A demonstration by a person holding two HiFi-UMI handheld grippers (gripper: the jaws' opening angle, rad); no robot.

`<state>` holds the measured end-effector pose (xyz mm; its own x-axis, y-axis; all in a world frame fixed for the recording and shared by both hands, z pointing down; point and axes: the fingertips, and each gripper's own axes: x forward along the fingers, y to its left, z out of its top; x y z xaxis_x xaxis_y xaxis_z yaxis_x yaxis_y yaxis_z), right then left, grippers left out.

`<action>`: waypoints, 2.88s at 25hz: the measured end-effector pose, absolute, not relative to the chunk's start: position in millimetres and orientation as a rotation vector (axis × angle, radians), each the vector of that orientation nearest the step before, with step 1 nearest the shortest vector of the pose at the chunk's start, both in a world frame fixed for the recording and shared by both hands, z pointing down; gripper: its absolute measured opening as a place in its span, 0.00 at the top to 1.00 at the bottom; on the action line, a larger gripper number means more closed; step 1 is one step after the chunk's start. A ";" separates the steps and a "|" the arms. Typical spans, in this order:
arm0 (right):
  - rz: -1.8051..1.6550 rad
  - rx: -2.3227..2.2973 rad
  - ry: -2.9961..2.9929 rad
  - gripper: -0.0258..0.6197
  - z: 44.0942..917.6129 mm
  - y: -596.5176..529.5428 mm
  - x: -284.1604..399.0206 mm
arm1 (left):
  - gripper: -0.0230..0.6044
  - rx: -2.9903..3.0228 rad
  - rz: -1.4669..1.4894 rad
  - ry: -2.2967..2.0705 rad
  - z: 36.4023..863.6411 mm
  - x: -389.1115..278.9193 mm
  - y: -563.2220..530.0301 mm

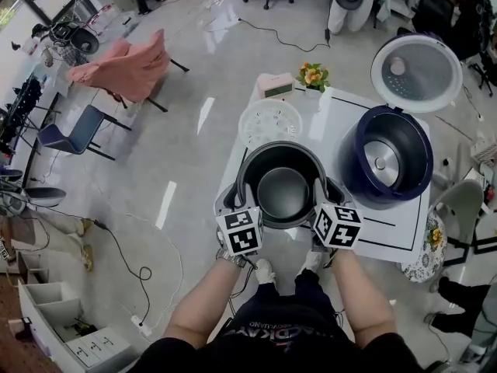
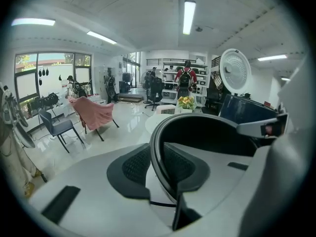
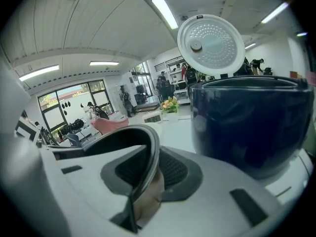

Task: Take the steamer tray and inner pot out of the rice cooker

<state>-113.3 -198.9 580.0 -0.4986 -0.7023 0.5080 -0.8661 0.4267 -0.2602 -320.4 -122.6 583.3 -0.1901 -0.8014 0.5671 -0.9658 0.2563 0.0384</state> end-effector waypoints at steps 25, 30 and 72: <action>0.331 1.356 -2.469 0.88 526.7 -201.7 -110.0 | 0.77 1.855 0.383 -2.076 529.2 -315.7 -127.5; 0.204 1.365 -2.520 0.96 488.9 -181.1 -110.2 | 0.91 1.993 0.317 -2.068 486.9 -297.1 -120.1; 0.224 1.454 -2.703 0.96 386.7 42.4 143.7 | 0.96 2.396 0.178 -1.650 420.2 18.4 73.4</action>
